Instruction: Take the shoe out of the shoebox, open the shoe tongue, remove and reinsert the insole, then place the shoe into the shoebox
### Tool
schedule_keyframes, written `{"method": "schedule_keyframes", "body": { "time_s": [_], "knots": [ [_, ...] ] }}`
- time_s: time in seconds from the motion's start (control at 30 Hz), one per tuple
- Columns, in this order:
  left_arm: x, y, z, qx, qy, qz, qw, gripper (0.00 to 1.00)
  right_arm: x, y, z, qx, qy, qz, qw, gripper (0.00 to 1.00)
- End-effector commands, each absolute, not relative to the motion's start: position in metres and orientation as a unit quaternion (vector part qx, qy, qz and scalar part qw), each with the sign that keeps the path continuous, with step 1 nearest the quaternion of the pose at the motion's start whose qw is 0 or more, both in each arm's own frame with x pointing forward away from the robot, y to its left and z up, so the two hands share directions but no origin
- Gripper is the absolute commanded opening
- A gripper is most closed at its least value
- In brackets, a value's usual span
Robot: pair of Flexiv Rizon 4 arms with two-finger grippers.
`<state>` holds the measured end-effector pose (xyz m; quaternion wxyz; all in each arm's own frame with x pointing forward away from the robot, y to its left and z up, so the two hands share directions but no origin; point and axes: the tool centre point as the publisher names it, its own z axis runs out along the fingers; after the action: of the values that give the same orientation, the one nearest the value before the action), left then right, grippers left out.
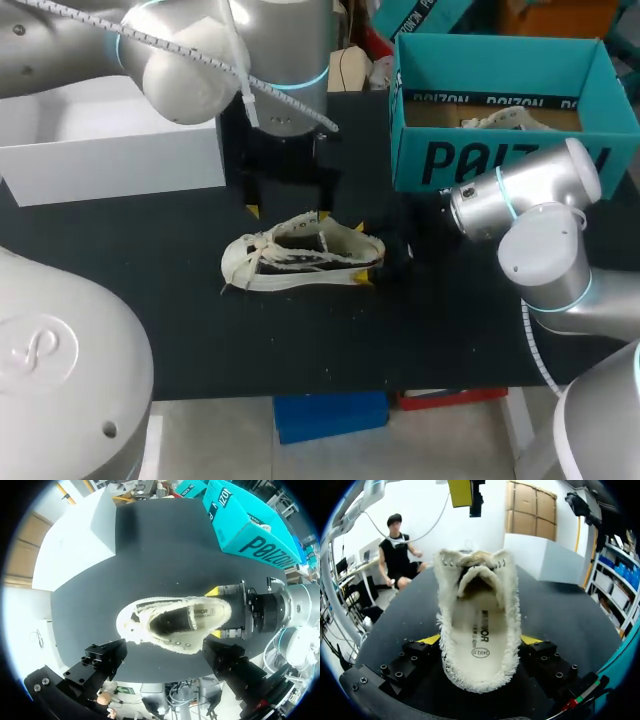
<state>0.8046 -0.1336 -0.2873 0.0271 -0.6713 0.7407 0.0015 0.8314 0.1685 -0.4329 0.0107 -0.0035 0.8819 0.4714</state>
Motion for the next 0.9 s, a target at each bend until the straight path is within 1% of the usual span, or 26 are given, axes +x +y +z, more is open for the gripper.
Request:
{"method": "schedule_keyframes", "body": {
  "time_s": [0.03,0.47,0.53,0.57,0.73,0.9],
  "knots": [
    [0.814,-0.16,-0.306,-0.668,0.736,0.064,0.086,1.0,0.832,0.17,-0.434,-0.003,0.882,0.471,0.011,0.0],
    [0.819,-0.184,-0.345,-0.67,0.722,0.121,0.128,1.0,0.832,0.17,-0.434,-0.003,0.882,0.471,0.011,0.0],
    [0.819,-0.184,-0.35,-0.668,0.718,0.128,0.144,1.0,0.832,0.17,-0.434,-0.003,0.882,0.471,0.011,0.0],
    [0.819,-0.185,-0.352,-0.67,0.718,0.131,0.137,1.0,0.832,0.17,-0.434,-0.003,0.882,0.471,0.011,0.0],
    [0.819,-0.182,-0.359,-0.671,0.712,0.144,0.149,1.0,0.832,0.17,-0.434,-0.003,0.882,0.471,0.011,0.0],
    [0.817,-0.173,-0.362,-0.675,0.708,0.152,0.144,1.0,0.832,0.17,-0.434,-0.003,0.882,0.471,0.011,0.0]
  ]
}}
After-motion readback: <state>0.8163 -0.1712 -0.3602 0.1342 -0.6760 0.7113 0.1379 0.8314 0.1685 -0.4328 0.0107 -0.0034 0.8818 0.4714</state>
